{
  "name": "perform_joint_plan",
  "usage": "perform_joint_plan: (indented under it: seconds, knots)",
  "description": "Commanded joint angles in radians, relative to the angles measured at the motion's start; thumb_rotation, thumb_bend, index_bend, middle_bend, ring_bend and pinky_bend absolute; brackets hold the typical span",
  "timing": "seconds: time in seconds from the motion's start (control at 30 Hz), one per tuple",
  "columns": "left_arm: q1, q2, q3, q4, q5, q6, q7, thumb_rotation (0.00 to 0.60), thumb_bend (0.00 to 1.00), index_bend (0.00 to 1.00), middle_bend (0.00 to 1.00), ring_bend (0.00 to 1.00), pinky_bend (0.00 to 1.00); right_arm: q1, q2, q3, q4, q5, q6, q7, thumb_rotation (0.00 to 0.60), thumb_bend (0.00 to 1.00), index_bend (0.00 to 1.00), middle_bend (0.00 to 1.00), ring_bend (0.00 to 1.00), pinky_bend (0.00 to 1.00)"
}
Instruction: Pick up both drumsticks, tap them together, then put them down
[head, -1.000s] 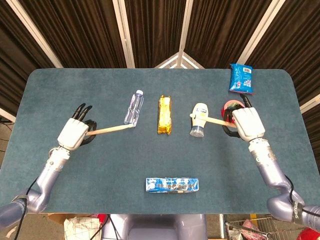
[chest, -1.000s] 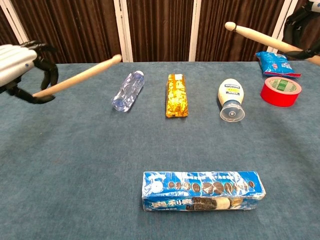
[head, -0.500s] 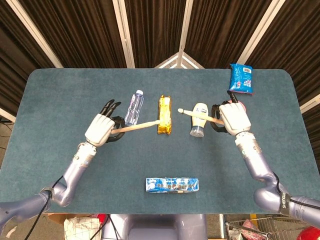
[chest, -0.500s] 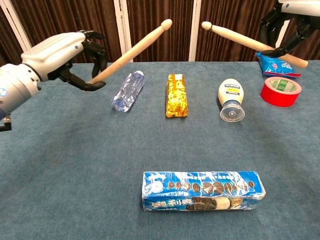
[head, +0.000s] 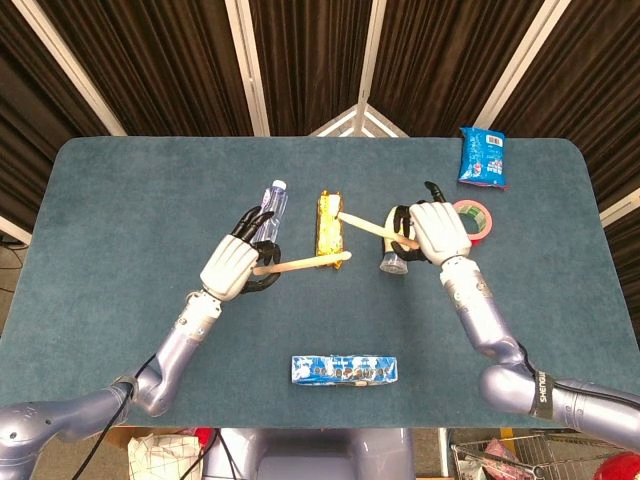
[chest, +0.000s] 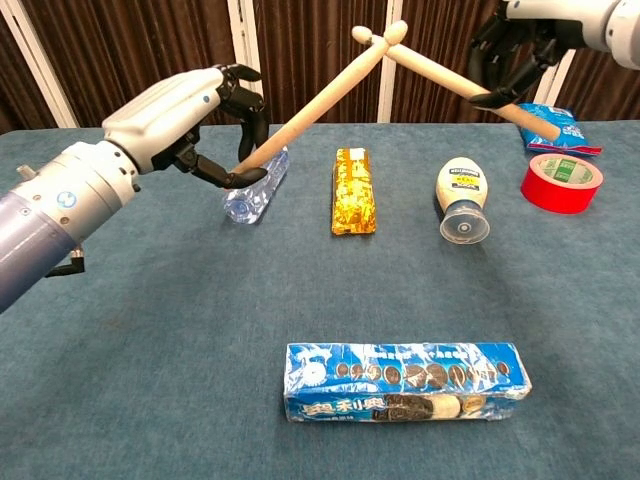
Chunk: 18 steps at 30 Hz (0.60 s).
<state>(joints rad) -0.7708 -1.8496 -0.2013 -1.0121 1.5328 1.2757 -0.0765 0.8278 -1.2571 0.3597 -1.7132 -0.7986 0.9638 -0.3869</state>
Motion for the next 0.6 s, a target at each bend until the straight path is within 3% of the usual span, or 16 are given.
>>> perform_joint_plan:
  seconds: [0.03,0.37,0.6]
  knots:
    - [-0.008,-0.012,-0.003,0.007,0.000,0.000,-0.002,0.600,0.46,0.68,0.67,0.09,0.00,0.017,0.003,0.012,-0.030,0.021,0.009,-0.011,0.600,0.44,0.76,0.61,0.42,0.00]
    - [-0.014,-0.027,-0.001,0.012,0.001,0.008,0.000,0.600,0.46,0.68,0.67,0.09,0.00,0.059,0.039,0.054,-0.136,0.109,0.034,-0.024,0.600,0.44,0.76,0.61,0.42,0.00]
    - [-0.013,-0.025,-0.003,0.005,0.006,0.028,-0.011,0.600,0.46,0.68,0.67,0.09,0.00,0.058,0.082,0.090,-0.205,0.148,0.042,0.035,0.600,0.44,0.77,0.61,0.42,0.00]
